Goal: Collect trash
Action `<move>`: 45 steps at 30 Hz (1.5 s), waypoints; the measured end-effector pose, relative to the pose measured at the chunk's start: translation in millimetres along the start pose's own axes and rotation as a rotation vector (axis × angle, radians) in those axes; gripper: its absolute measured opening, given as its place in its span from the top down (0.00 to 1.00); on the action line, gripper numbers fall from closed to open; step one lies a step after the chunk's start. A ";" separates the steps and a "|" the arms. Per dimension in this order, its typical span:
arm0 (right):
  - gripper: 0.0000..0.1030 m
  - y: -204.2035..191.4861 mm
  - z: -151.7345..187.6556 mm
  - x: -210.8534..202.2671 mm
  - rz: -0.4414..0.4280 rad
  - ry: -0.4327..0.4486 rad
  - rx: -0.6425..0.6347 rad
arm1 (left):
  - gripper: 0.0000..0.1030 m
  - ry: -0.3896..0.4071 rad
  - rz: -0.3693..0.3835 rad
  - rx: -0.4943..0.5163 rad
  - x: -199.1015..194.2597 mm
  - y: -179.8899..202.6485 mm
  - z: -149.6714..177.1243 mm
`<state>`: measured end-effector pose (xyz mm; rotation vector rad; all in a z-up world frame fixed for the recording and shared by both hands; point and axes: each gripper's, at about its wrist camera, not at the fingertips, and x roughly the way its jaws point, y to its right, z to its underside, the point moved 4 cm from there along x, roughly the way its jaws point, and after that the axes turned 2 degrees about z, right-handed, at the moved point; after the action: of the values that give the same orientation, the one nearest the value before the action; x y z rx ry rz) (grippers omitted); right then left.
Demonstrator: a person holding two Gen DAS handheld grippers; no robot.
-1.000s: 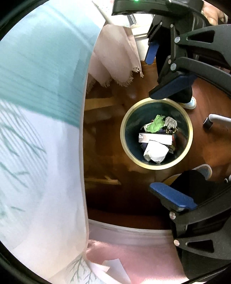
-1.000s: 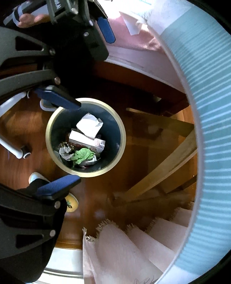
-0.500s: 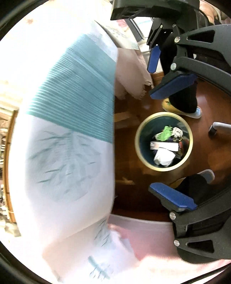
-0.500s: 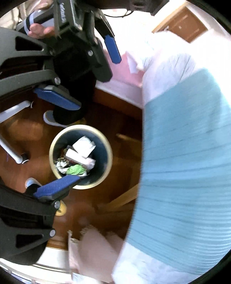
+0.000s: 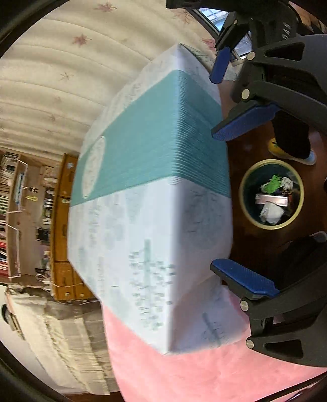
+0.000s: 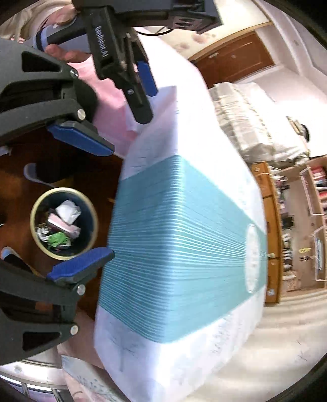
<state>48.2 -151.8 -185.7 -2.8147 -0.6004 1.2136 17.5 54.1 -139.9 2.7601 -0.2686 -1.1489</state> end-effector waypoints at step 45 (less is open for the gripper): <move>0.26 8.2 -61.3 -81.9 0.084 0.158 0.133 | 0.09 0.050 -0.161 0.015 -54.8 52.5 -54.9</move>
<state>43.0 -180.3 -87.2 -2.8138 -0.3816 0.9883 12.9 18.2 -53.5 2.8632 -0.0508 -1.1146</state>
